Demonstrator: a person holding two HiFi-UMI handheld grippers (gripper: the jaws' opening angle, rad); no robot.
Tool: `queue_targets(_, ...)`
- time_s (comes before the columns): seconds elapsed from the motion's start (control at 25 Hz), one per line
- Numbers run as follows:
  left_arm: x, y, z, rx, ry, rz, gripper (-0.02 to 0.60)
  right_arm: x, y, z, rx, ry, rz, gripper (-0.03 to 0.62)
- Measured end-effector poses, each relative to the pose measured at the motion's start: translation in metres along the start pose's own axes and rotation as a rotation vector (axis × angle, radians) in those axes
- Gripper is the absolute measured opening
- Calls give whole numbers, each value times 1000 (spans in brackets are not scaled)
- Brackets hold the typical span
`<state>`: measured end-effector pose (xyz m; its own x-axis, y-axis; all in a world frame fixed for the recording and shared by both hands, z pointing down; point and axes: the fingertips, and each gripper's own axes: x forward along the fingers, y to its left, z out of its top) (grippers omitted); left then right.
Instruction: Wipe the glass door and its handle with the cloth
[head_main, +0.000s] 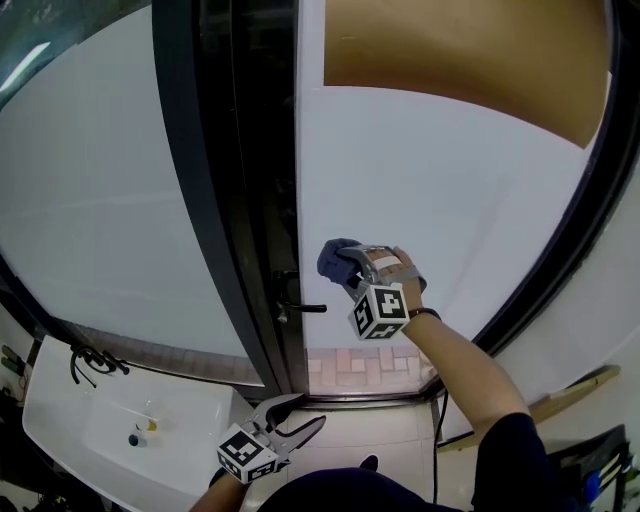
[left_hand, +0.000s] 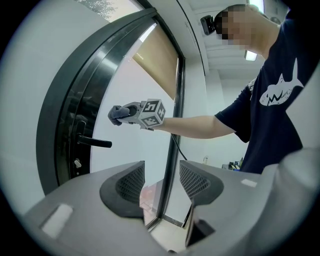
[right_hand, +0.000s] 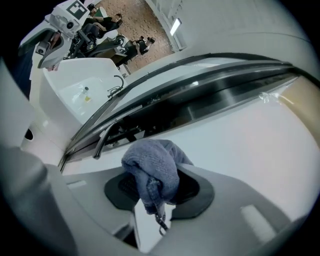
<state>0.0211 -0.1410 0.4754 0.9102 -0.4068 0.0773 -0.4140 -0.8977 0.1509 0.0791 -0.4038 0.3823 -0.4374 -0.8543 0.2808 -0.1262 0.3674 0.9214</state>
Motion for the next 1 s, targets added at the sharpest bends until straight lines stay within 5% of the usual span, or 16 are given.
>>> queue_targets(0.6, 13, -12, -3, 7, 32, -53, 213, -96, -26, -146, 241, 238, -126, 132)
queue_targets(0.76, 10, -13, -3, 6, 30, -48, 213, -97, -36, -116, 290, 160, -157, 132)
queue_targets(1.0, -4, -9, -3, 6, 17, -5, 213, -38, -12, -10, 173, -11, -36, 132)
